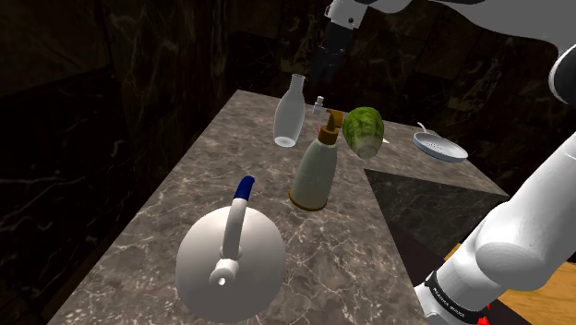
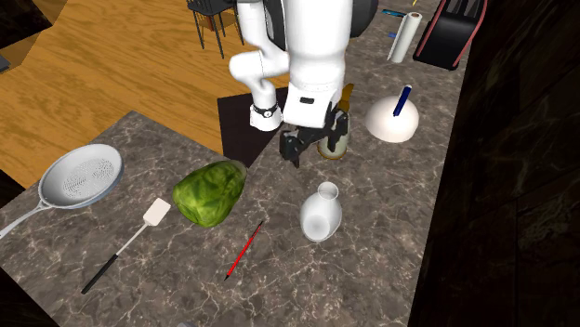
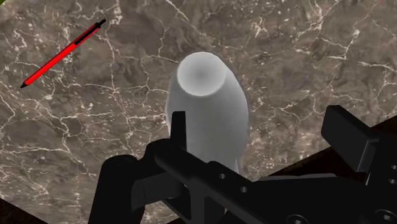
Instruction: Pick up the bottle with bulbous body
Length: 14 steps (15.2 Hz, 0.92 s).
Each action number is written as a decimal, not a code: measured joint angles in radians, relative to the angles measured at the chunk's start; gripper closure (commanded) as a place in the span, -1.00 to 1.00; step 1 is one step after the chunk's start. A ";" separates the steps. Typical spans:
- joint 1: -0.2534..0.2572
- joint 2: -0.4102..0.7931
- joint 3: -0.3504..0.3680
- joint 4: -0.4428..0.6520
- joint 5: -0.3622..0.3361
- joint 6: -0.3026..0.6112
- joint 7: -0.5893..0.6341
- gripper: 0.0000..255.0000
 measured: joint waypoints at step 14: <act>0.004 0.228 0.002 0.199 -0.018 0.031 -0.006 1.00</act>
